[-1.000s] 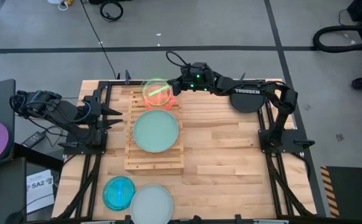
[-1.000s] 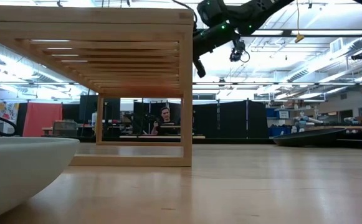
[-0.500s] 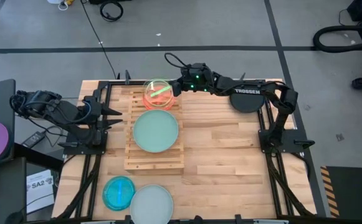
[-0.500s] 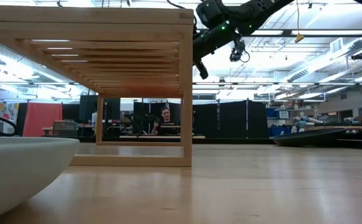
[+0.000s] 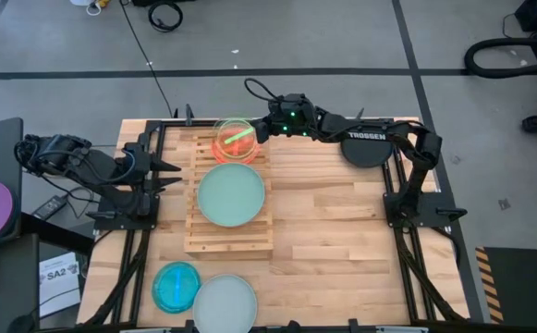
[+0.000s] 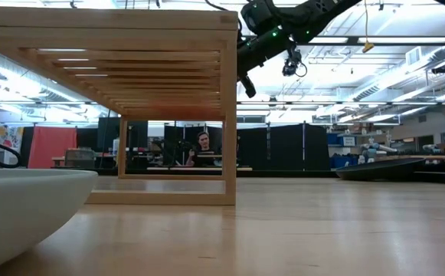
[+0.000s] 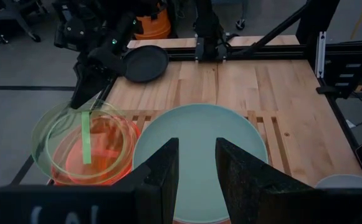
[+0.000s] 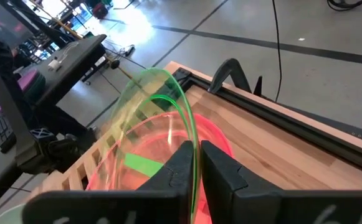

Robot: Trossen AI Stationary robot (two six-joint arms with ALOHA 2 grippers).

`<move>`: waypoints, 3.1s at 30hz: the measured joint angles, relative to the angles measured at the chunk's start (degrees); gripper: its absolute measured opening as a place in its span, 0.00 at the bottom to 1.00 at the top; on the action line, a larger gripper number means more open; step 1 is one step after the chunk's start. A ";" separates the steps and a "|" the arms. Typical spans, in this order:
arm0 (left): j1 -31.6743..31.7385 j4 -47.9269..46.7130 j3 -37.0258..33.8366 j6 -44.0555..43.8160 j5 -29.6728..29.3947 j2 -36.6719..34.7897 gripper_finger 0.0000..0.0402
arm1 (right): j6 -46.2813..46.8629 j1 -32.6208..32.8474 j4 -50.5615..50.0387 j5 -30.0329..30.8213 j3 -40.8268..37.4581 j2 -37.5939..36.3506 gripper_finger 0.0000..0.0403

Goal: Place and stack plates onto a shelf
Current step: Stack the green transparent plate on the pink transparent plate, then stack the blue transparent plate on the green transparent plate

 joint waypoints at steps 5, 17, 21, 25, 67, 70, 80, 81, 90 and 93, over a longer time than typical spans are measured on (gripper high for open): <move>-0.01 0.00 0.00 -0.02 0.02 0.00 0.28 | -0.61 0.00 0.00 0.00 0.00 0.00 0.16; 0.00 -0.02 0.00 -0.04 0.02 0.00 0.28 | -3.84 0.00 -1.22 -0.06 -0.02 -0.05 0.38; 0.00 -0.02 0.00 -0.07 0.00 0.00 0.28 | -7.33 0.00 -2.38 -0.09 -0.02 -0.05 0.44; 0.00 -0.02 0.00 -0.07 0.00 0.00 0.28 | -7.87 0.00 -3.23 -0.30 -0.02 -0.06 0.51; -0.11 -18.67 -0.06 -25.82 14.06 0.04 0.28 | -17.46 5.96 -9.22 -11.85 -0.02 -12.06 0.60; -1.26 -19.51 -0.37 -28.92 14.33 0.04 0.28 | -19.61 9.57 -14.19 -9.09 -0.02 -14.84 0.60; -10.27 -14.83 -13.39 -41.68 19.60 0.13 0.28 | -21.47 26.38 -25.36 2.26 -0.02 -19.08 0.60; -11.20 -13.21 -14.92 -42.74 21.01 0.11 0.28 | -21.55 28.15 -25.68 3.16 -0.02 -19.08 0.60; -20.27 1.82 -25.29 -50.02 26.42 1.72 0.28 | -21.79 41.36 -26.41 13.70 -0.02 -19.13 0.60; -23.81 5.65 -26.34 -51.63 26.59 3.72 0.28 | -21.74 44.61 -26.39 16.81 -0.02 -19.13 0.60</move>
